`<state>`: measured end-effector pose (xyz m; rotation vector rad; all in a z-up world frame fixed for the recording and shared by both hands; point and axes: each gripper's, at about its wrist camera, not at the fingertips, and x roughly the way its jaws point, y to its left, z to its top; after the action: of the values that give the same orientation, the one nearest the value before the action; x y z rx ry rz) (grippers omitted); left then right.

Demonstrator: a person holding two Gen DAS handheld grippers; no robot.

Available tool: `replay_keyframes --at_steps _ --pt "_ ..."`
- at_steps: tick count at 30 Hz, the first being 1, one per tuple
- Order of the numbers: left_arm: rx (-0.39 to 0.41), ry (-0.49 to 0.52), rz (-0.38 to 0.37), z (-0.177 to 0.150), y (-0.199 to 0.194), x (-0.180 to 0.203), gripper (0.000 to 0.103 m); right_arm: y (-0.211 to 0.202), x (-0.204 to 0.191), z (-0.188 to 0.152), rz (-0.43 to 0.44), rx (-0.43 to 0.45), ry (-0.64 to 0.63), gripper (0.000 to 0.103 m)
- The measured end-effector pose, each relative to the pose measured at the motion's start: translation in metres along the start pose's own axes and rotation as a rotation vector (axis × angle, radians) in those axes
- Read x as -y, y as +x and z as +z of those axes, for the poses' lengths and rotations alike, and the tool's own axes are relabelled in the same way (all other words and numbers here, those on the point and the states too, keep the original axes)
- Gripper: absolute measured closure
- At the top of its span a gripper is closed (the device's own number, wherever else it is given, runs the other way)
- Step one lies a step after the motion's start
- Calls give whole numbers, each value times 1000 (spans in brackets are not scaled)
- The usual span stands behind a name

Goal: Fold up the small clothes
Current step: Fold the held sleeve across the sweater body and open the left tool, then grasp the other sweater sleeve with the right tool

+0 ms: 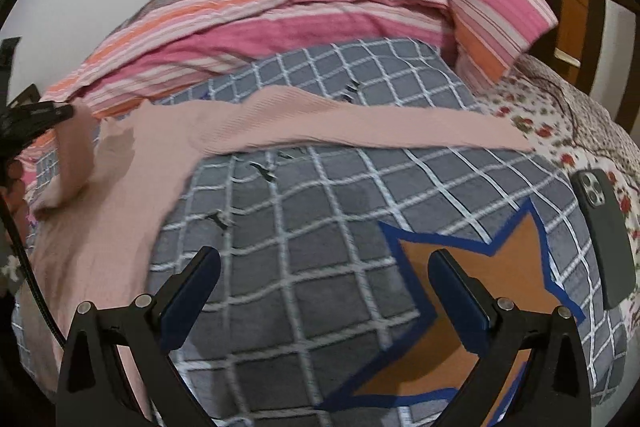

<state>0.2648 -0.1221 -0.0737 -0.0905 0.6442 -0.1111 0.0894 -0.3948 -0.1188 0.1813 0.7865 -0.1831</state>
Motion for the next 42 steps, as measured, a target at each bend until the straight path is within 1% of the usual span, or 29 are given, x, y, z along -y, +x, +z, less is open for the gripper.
replay_keyframes --at_steps 2,3,4,5,6,7,8,10,11,13,14,15,17,19,20,21,23,25,26,27,28,29,30,31,33,34,36,38,42 --pt "-35 -14 -71 -11 12 9 96 3 2 -1 -6 -9 -1 1" --pt "-54 -24 -120 -16 19 11 95 4 2 0 -5 -11 -5 1" --pt "-74 -25 -153 -19 23 12 88 6 -1 2 -3 -12 -14 1" --pt "-93 -23 -162 -20 24 10 83 8 -4 4 0 -11 -21 1" --pt "-110 -24 -159 -19 25 7 71 9 -8 8 8 -8 -30 2" --pt "-110 -30 -153 -18 22 1 63 11 -15 13 26 -1 -42 2" --pt "-100 -40 -143 -17 18 -8 59 13 -22 18 48 7 -52 3" --pt "-66 -70 -136 -14 5 -37 29 17 -39 29 104 19 -67 6" --pt "-50 -79 -135 -13 1 -49 28 21 -50 34 137 22 -74 9" --pt "-23 -90 -103 -13 -11 -83 28 30 -69 42 191 19 -85 18" --pt "-21 -93 -83 -13 -12 -96 28 37 -83 46 223 14 -97 24" --pt "-22 -98 -46 -15 -15 -112 28 44 -97 50 249 6 -115 27" --pt "-35 -107 24 -21 -16 -141 28 57 -120 56 273 1 -146 27" --pt "-60 -113 83 -27 -14 -168 28 66 -136 59 275 -1 -171 27" --pt "-69 -121 105 -30 -14 -180 28 75 -146 61 271 -18 -192 27" --pt "-73 -133 116 -34 -15 -194 28 80 -150 62 256 -29 -201 27" --pt "-78 -156 119 -39 -17 -214 28 98 -158 65 198 -62 -207 27" --pt "-80 -182 114 -43 -19 -231 28 112 -159 71 196 -87 -207 33" --pt "-79 -193 110 -44 -20 -236 28 120 -161 75 194 -105 -207 39" --pt "-81 -209 101 -45 -19 -242 28 126 -161 77 182 -118 -210 40" --pt "-84 -224 91 -46 -18 -248 28 135 -164 79 148 -141 -222 41" --pt "-86 -235 81 -47 -18 -251 28 141 -165 80 128 -152 -233 47" --pt "-87 -246 70 -48 -17 -254 28 146 -167 80 113 -160 -252 57" --pt "-88 -250 65 -50 -17 -255 28 147 -169 80 117 -156 -267 64" --pt "-88 -247 58 -50 -18 -258 28 143 -174 81 112 -131 -312 97" --pt "-86 -241 55 -49 -18 -258 28 140 -176 82 126 -117 -330 97" --pt "-76 -224 50 -45 -21 -256 28 131 -179 90 161 -59 -326 98" --pt "-67 -203 42 -37 -21 -252 28 121 -181 104 173 0 -325 99" --pt "-65 -154 35 -22 -15 -236 28 118 -175 132 199 70 -274 99"
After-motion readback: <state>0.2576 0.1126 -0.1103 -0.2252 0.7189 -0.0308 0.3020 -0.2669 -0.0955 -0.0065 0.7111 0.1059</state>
